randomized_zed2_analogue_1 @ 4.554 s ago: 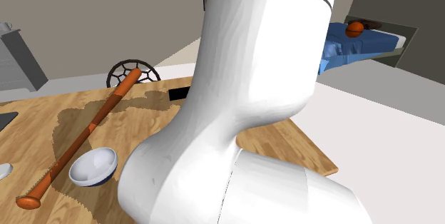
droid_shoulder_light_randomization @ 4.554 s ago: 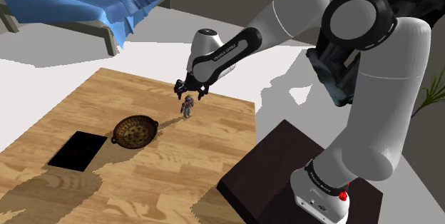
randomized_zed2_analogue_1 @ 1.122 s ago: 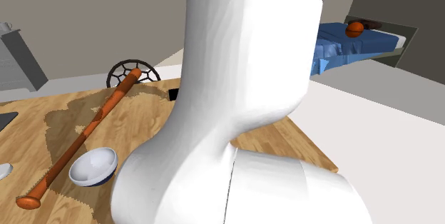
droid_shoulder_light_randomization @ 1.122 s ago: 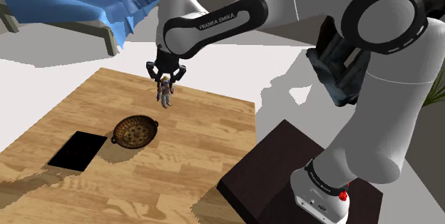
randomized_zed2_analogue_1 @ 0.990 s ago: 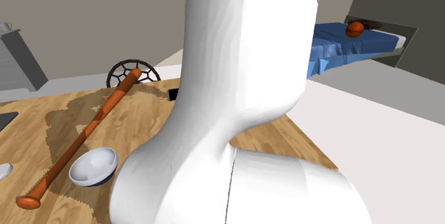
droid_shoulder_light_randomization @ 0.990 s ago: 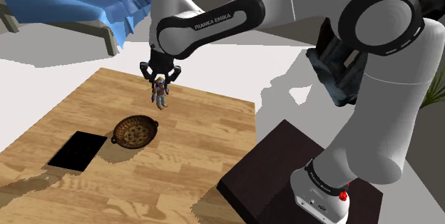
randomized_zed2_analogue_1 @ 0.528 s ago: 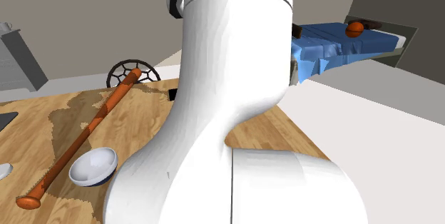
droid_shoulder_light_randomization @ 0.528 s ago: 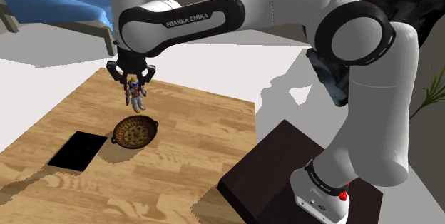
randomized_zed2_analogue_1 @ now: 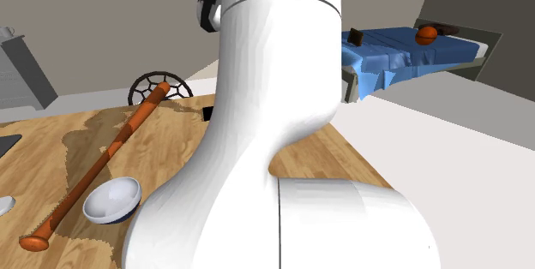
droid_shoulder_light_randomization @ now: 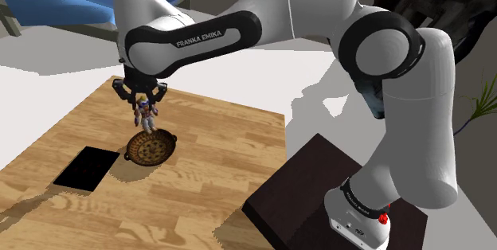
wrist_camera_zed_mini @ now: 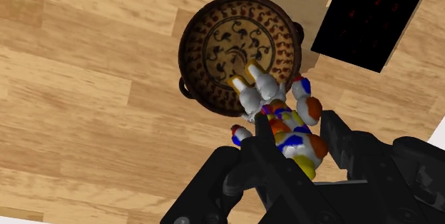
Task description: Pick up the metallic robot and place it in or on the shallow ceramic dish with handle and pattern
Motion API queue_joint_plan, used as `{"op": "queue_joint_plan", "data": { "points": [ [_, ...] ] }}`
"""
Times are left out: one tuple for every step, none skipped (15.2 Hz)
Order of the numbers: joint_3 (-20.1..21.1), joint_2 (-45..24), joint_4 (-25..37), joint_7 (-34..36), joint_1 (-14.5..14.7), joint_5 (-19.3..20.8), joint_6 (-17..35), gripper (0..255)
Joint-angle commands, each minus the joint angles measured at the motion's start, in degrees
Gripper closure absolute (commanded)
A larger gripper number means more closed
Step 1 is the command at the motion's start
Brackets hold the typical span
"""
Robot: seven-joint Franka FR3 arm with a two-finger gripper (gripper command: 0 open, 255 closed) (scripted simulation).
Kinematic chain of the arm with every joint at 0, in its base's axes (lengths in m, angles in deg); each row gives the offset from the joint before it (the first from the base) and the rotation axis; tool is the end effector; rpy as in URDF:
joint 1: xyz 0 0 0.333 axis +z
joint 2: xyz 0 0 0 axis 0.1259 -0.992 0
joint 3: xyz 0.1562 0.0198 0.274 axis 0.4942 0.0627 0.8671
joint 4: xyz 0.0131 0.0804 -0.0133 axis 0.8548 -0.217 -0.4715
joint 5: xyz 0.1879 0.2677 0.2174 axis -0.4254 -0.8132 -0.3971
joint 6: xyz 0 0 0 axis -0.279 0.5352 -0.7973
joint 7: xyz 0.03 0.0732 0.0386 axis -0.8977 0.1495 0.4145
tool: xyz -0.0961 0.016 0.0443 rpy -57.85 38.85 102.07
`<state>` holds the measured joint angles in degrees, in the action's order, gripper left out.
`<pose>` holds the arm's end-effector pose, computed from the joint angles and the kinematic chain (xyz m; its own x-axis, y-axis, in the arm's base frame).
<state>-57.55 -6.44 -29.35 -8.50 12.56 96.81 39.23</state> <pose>0.6289 0.3675 0.3396 0.8697 -0.4922 0.0351 -0.4865 -0.8671 -0.1068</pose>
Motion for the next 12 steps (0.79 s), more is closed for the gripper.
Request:
{"op": "queue_joint_plan", "data": {
  "points": [
    [-0.10, -0.43, -0.73, 0.06, -0.02, 0.13, 1.18, 255],
    [-0.15, -0.76, -0.99, 0.10, 0.00, 0.21, 1.76, 255],
    [-0.21, -1.10, -1.23, 0.15, 0.03, 0.29, 2.34, 255],
    [-0.28, -1.44, -1.45, 0.19, 0.06, 0.38, 2.90, 255],
    [-0.34, -1.80, -1.66, 0.24, 0.09, 0.47, 3.47, 255],
    [-0.40, -2.17, -1.86, 0.28, 0.12, 0.55, 4.02, 255],
    [-0.47, -2.54, -2.04, 0.33, 0.15, 0.64, 4.57, 255],
    [-0.54, -2.93, -2.20, 0.37, 0.19, 0.73, 5.12, 255],
    [-0.61, -3.32, -2.35, 0.42, 0.23, 0.82, 5.65, 255],
    [-0.68, -3.72, -2.48, 0.47, 0.27, 0.91, 6.19, 255],
    [-0.76, -4.13, -2.60, 0.51, 0.31, 1.00, 6.71, 255],
    [-0.83, -4.55, -2.70, 0.56, 0.35, 1.09, 7.23, 255]
  ]
}}
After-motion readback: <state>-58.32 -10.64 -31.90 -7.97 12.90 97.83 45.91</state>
